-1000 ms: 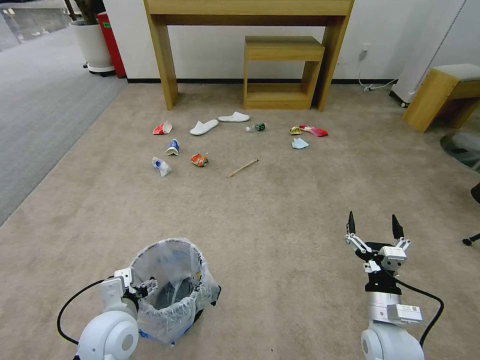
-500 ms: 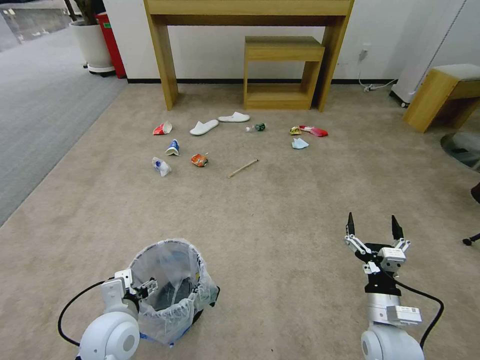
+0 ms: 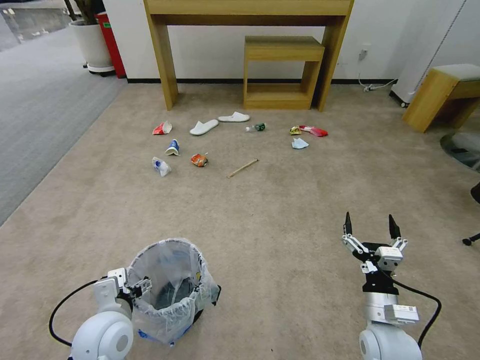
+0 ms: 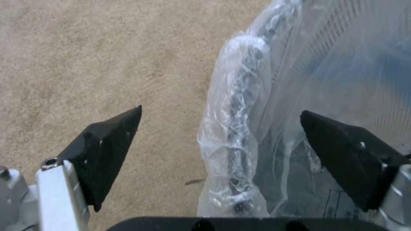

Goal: Pick up the trash bin and place the garbage on the floor into it.

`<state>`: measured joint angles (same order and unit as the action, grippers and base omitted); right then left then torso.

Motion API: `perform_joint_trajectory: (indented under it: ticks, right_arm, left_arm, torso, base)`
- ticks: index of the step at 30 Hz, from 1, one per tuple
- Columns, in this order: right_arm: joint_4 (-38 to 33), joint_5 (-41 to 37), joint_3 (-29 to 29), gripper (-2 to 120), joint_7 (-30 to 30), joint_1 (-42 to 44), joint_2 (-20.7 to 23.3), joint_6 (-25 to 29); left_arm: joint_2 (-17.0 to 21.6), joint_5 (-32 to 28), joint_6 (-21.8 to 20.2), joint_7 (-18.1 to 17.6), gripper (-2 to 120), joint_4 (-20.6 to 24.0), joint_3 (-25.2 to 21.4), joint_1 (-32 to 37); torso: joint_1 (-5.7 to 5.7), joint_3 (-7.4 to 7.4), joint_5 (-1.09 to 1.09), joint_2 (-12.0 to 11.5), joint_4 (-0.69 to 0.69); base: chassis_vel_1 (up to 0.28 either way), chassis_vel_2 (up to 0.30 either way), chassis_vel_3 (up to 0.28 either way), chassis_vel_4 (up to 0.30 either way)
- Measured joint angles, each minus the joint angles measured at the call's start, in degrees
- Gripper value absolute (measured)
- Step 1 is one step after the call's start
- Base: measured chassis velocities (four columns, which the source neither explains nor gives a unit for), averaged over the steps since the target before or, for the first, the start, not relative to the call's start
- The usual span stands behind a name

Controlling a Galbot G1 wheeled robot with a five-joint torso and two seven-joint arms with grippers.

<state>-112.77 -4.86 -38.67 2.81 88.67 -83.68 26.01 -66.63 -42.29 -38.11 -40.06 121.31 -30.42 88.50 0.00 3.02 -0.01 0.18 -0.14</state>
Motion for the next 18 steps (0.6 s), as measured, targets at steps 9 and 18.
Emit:
perform_joint_trajectory:
  ticks: [9,18]
  right_arm:
    - [-0.42,0.37,-0.14,100,-0.01,0.49,-0.17,0.0]
    - [-0.06,0.84,0.19,100,-0.08,0.44,-0.55,0.06]
  left_arm:
    - [0.04,-0.39,0.12,-0.19,98,0.14,-0.75,0.44]
    - [-0.39,-0.38,0.33,-0.19,98,-0.14,-1.21,0.76]
  torso:
    - [0.0,0.0,0.0,0.0,0.0]
    - [0.0,0.0,0.0,0.0,0.0]
  base:
    - [0.0,0.0,0.0,0.0]
    - [0.0,0.0,0.0,0.0]
